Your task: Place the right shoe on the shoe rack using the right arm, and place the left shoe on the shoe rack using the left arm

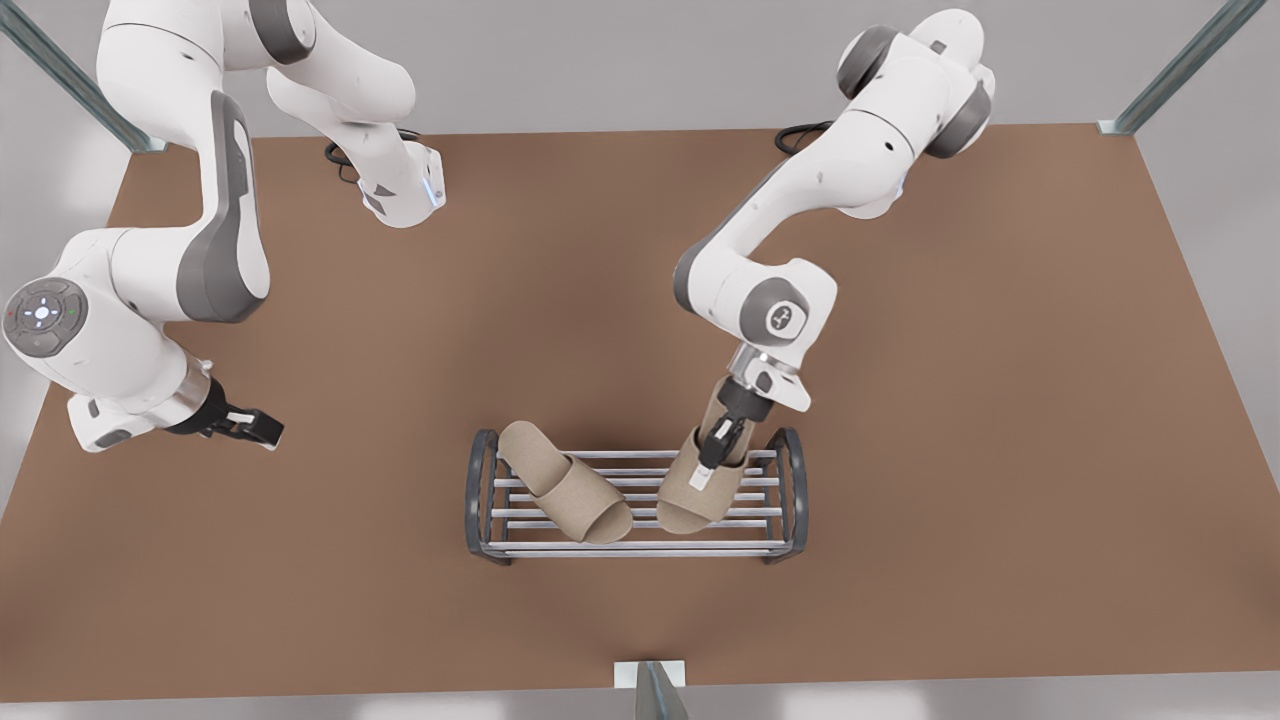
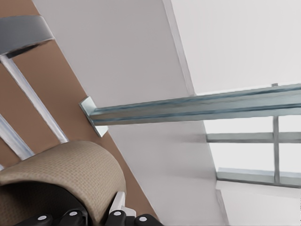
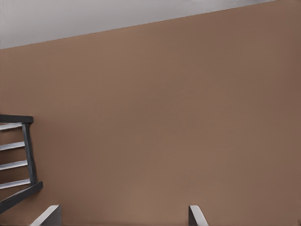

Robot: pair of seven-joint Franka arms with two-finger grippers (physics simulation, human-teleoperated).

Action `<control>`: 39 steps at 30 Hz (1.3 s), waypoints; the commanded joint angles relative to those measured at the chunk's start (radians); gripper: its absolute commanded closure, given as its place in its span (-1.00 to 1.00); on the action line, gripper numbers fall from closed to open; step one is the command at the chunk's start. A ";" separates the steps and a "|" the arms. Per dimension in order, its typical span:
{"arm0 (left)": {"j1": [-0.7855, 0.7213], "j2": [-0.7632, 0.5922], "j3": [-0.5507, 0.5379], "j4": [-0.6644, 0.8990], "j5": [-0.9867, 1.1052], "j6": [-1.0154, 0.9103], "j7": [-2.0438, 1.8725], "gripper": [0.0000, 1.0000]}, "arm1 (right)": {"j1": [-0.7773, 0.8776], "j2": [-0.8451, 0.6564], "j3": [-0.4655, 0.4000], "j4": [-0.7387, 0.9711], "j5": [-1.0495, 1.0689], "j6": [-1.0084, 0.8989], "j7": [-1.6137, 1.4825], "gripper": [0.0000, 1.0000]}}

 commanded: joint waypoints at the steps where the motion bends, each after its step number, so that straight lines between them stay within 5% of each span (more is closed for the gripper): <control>1: -0.003 0.004 0.000 0.000 0.009 -0.018 -0.044 -0.35 | -0.003 -0.002 0.000 -0.001 0.003 0.011 -0.288 -1.00; 2: -0.003 0.004 0.000 -0.002 0.009 -0.018 -0.044 -0.73 | -0.006 0.000 0.000 -0.001 0.004 0.012 -0.290 -1.00; 3: -0.003 0.004 0.013 -0.005 0.009 -0.020 -0.044 -0.85 | -0.007 0.000 0.000 -0.003 0.004 0.014 -0.290 -1.00; 34: -0.007 0.050 0.014 0.038 0.001 -0.041 -0.066 -0.92 | -0.015 -0.005 -0.004 -0.033 0.033 0.034 -0.291 -1.00; 37: -0.003 -0.201 0.013 -0.028 -0.077 0.049 -0.139 -1.00 | -0.015 -0.005 -0.004 -0.033 0.033 0.034 -0.293 -1.00; 39: -0.003 -0.569 0.002 -0.279 0.063 0.118 -0.067 -1.00 | -0.021 -0.005 -0.006 -0.033 0.033 0.032 -0.304 -1.00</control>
